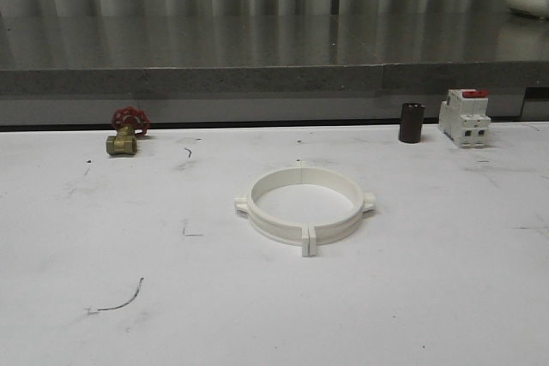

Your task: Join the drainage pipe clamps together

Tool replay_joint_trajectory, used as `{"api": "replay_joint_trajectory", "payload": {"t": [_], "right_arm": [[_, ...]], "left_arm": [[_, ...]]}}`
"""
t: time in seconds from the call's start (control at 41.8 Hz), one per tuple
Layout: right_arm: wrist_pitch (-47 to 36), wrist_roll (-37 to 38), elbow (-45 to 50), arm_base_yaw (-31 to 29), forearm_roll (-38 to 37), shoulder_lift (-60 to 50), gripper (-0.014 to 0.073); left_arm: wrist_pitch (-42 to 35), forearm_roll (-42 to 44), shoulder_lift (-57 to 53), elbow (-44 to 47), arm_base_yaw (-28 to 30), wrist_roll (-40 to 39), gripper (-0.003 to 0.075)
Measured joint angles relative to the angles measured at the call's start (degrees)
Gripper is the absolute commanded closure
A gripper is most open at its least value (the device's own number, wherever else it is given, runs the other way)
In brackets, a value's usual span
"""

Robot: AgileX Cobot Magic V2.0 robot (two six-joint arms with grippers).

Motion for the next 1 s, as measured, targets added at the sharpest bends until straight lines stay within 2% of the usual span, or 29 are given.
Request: {"api": "replay_joint_trajectory", "payload": {"t": [0.335,1.004], "right_arm": [[0.0,0.0,0.0,0.0,0.0,0.0,0.0661],[0.0,0.0,0.0,0.0,0.0,0.0,0.0661]], "left_arm": [[0.0,0.0,0.0,0.0,-2.08,0.0,0.0741],[0.0,0.0,0.0,0.0,-2.08,0.0,0.0741]]}}
